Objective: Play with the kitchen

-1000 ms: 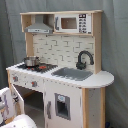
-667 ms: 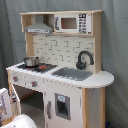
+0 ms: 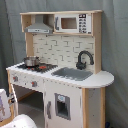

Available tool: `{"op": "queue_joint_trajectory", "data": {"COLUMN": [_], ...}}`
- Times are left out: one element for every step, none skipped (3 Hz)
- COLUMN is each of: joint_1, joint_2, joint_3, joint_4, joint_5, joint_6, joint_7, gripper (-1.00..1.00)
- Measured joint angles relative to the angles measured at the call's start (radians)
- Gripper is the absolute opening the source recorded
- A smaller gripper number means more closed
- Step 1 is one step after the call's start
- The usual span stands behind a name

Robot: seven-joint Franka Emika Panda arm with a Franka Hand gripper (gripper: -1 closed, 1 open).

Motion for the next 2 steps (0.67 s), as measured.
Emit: {"op": "queue_joint_trajectory", "data": {"joint_1": [0.000, 0.000], "joint_2": [0.000, 0.000], "joint_3": [0.018, 0.013], "joint_4": [0.003, 0.086], "joint_5": [0.000, -0.030], "joint_6": [-0.001, -0.046], "joint_7": [0.005, -0.011], "gripper": [1.00, 1.00]}}
